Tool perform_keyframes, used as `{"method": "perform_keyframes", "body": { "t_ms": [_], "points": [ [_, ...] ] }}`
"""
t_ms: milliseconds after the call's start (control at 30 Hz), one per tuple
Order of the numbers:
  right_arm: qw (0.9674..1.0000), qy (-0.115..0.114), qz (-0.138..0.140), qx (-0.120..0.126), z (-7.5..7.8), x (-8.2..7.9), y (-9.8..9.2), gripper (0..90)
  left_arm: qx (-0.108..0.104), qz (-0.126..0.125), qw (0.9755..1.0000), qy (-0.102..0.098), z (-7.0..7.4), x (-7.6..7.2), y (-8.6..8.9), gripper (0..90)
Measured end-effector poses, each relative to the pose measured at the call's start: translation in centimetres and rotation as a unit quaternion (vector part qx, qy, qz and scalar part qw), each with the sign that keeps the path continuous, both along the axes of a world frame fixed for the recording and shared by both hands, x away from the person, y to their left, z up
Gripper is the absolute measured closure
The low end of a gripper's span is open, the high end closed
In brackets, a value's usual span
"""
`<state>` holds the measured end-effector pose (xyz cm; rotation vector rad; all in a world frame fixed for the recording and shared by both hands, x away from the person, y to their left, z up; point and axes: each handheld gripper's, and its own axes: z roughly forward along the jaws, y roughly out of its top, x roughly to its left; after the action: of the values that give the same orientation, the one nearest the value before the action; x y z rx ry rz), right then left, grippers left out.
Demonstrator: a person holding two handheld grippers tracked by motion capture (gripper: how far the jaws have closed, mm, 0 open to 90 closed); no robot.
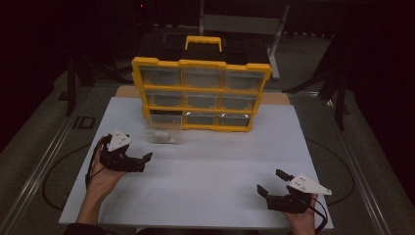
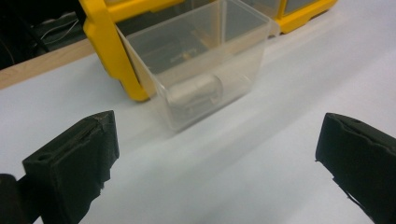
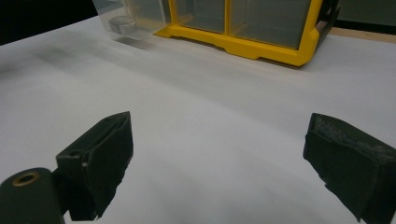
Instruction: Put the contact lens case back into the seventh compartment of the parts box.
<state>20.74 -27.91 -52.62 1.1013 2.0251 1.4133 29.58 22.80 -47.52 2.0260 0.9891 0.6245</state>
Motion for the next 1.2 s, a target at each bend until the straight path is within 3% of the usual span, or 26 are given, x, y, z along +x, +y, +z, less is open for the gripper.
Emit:
{"method": "perform_keyframes", "body": {
  "t_ms": [100,167,333,567,733,967,1200],
  "points": [
    [1.0,-0.003,0.002,0.005,0.1,0.0,0.1,8.4,-0.007,0.002,0.9999,-0.008,-0.6,-0.5,0.2,0.4],
    [1.0,-0.005,0.003,0.006,0.1,-0.1,0.1,8.4,-0.031,0.001,0.9992,-0.025,-1.5,-1.5,0.6,0.4],
    [0.9999,-0.012,0.002,0.009,0.2,-0.1,0.1,8.4,-0.039,0.002,0.9976,-0.057,-2.7,-3.3,0.7,0.4],
    [0.9998,-0.019,0.004,0.008,0.3,-0.1,0.3,8.4,-0.059,0.001,0.9965,-0.06,-4.3,-4.7,1.1,0.4],
    [0.9997,-0.022,0.011,0.01,0.4,-0.1,0.7,8.4,-0.063,-0.003,0.996,-0.063,-4.7,-5.2,1.2,0.4],
    [0.9993,-0.029,0.019,0.011,0.4,0.0,1.2,8.4,-0.068,0.005,0.9943,-0.082,-4.6,-6.1,1.5,0.4],
    [0.9988,-0.043,0.019,0.014,0.7,1.0,1.3,8.3,-0.094,0.021,0.99,-0.103,-4.1,-6.3,2.5,0.4]
  ]
}}
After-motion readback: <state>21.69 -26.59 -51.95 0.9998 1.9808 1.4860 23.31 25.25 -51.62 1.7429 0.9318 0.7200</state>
